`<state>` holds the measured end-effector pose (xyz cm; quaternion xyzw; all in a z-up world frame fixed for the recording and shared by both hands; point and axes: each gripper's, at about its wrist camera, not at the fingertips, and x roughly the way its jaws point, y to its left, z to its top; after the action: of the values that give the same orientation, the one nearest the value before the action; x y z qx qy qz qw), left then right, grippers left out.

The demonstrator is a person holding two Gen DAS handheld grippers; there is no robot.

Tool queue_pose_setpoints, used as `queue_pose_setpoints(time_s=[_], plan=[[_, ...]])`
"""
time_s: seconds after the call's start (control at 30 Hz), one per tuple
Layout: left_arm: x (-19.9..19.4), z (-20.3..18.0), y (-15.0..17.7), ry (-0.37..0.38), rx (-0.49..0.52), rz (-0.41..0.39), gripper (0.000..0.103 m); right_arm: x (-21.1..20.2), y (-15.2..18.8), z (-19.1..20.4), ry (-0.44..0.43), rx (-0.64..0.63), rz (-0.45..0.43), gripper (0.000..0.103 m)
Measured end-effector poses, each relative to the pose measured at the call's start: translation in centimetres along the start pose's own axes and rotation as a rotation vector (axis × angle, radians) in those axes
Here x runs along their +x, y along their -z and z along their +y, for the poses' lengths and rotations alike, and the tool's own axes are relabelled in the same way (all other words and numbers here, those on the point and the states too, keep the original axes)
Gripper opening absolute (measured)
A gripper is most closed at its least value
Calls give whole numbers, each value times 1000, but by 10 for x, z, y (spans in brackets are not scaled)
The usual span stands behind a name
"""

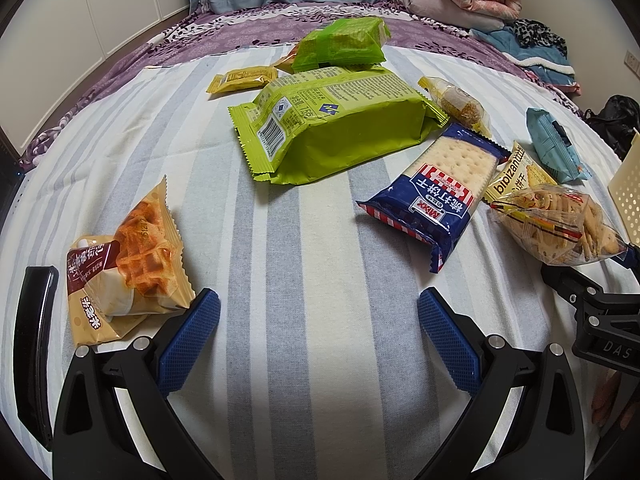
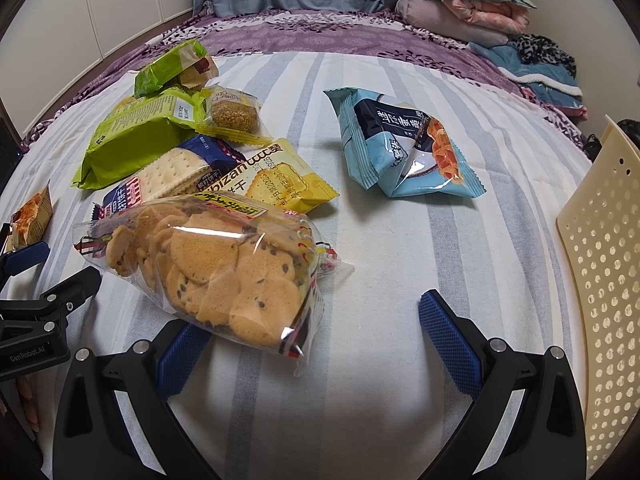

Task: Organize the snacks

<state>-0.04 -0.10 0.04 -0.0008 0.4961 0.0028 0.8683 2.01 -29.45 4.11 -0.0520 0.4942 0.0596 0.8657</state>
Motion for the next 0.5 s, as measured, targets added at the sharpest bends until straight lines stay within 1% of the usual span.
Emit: queue_pose_setpoints(time_s=[0.5], plan=[[0, -4, -2, -1, 1, 1, 101, -2, 0, 4, 5, -4, -1, 98]])
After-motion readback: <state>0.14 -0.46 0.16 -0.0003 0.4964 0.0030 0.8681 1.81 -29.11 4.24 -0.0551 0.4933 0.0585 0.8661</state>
